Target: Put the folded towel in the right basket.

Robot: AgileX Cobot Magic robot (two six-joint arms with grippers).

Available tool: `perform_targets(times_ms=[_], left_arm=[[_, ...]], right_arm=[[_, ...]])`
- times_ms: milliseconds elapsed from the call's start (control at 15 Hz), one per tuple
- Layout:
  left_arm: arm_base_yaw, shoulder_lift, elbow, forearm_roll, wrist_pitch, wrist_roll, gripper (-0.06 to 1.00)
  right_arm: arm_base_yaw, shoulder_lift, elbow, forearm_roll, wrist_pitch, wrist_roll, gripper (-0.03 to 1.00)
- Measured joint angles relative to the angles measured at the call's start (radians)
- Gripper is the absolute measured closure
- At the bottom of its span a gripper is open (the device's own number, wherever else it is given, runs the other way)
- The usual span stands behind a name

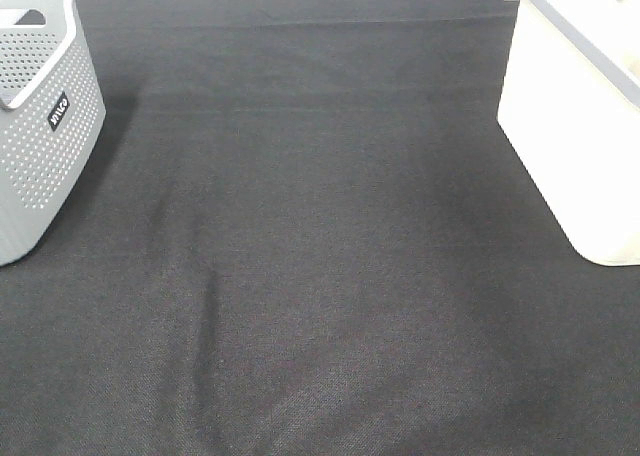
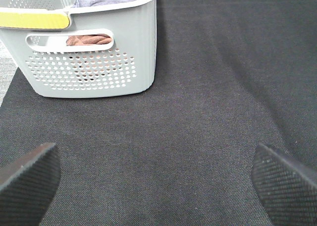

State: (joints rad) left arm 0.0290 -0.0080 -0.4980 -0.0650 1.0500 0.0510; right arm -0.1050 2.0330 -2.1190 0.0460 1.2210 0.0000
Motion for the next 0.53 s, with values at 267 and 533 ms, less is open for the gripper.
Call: perform_targets(times_ms=[267,533], left_arm=[[0.0,0.0,0.0,0.0,0.0,0.0,-0.03],[0.0,0.0,0.0,0.0,0.0,0.0,-0.03]], right_arm=[[0.209,-0.246,0.245,-0.014,-0.009,0.011,0.05],[0.219,-0.663,0.656,-0.016,-0.009,0.097,0.06]])
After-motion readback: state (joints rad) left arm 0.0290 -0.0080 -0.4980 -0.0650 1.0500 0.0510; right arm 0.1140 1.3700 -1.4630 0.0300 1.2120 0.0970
